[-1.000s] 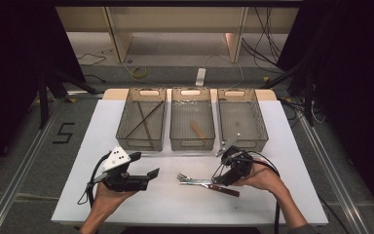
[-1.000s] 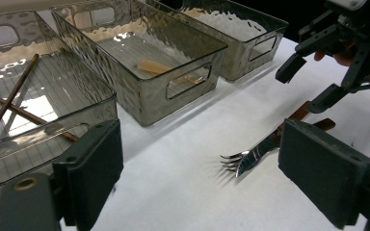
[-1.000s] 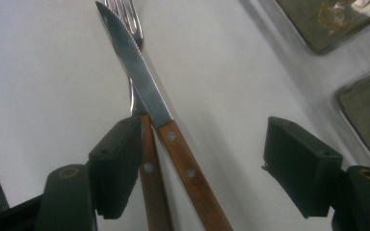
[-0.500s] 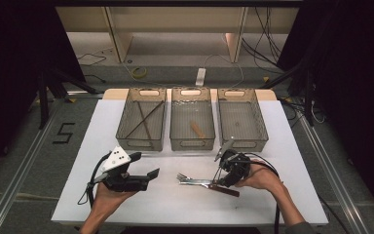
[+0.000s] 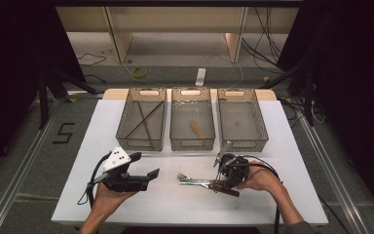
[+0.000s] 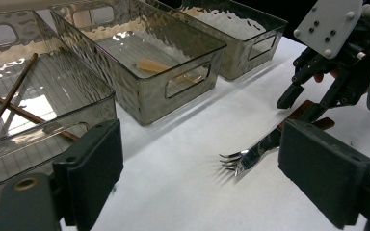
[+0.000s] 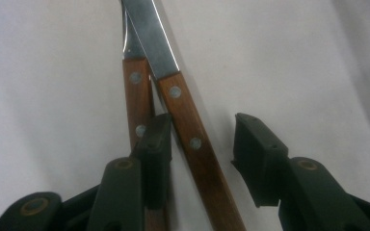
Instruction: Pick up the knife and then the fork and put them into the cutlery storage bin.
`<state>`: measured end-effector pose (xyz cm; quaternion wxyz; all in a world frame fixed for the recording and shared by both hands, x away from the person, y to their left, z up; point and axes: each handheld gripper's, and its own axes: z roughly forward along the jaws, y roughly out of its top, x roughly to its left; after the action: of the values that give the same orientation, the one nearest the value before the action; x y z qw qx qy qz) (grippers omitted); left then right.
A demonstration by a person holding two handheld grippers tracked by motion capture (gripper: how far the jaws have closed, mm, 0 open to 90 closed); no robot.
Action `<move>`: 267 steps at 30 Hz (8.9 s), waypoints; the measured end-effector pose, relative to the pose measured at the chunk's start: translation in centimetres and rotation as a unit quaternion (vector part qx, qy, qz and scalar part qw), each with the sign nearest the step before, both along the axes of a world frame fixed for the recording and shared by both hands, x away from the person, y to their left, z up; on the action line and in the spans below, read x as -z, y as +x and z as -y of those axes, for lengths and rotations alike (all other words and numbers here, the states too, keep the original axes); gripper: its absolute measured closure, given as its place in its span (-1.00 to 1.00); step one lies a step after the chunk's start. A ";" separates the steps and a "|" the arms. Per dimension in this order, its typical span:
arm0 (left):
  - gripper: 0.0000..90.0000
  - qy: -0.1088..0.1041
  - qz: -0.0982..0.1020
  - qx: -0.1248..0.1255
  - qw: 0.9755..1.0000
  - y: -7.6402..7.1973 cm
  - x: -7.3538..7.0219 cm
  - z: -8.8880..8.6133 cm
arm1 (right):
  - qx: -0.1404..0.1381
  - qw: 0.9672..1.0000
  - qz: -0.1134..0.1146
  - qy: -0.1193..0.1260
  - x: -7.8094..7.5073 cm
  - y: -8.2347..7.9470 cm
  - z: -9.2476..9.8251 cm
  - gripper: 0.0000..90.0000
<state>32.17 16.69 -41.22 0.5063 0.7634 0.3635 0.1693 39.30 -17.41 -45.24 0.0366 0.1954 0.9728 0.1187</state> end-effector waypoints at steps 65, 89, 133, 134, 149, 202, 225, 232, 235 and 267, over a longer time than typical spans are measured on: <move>-0.66 0.006 0.002 0.003 1.000 0.0 0.0 0.1 | -0.040 0.999 0.013 0.033 -1.0 -0.8 -0.1 0.71; -0.66 -0.002 0.007 0.004 1.000 -0.1 0.0 0.0 | 0.099 0.979 0.051 0.171 -4.6 1.0 3.4 0.71; -0.66 -0.008 0.010 -0.001 1.000 0.0 0.0 -0.1 | 0.300 0.923 0.101 0.218 -7.6 9.9 7.8 0.71; -0.66 -0.008 0.010 -0.001 1.000 0.0 0.0 -0.1 | 0.305 0.923 0.099 0.215 -7.5 10.1 7.9 0.71; -0.66 -0.008 0.011 -0.002 1.000 0.0 0.0 -0.1 | 0.349 0.912 0.092 0.197 -6.2 11.7 8.2 0.71; -0.66 -0.005 0.008 0.000 1.000 -0.1 0.0 -0.1 | 0.240 0.942 0.123 0.202 -9.2 6.1 4.3 -0.20; -0.66 -0.007 0.011 0.003 1.000 -0.2 -0.1 0.0 | 0.163 0.962 0.111 0.188 -8.0 0.8 1.9 -0.31; -0.66 -0.005 0.011 0.003 1.000 -0.2 -0.1 0.0 | 0.130 0.972 0.094 0.173 -7.7 -0.2 0.4 -0.32; -0.66 -0.007 0.012 0.003 1.000 -0.2 -0.1 0.0 | 0.120 0.975 0.087 0.167 -7.6 -0.6 0.0 -0.33; -0.66 -0.002 0.013 0.004 1.000 -0.3 -0.1 0.0 | 0.058 0.998 0.000 0.039 -2.1 -3.9 -2.2 -0.16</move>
<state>31.89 16.70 -41.12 0.5135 0.7616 0.3537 0.1764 35.40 -15.26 -43.16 0.0355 0.2531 0.9545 0.1537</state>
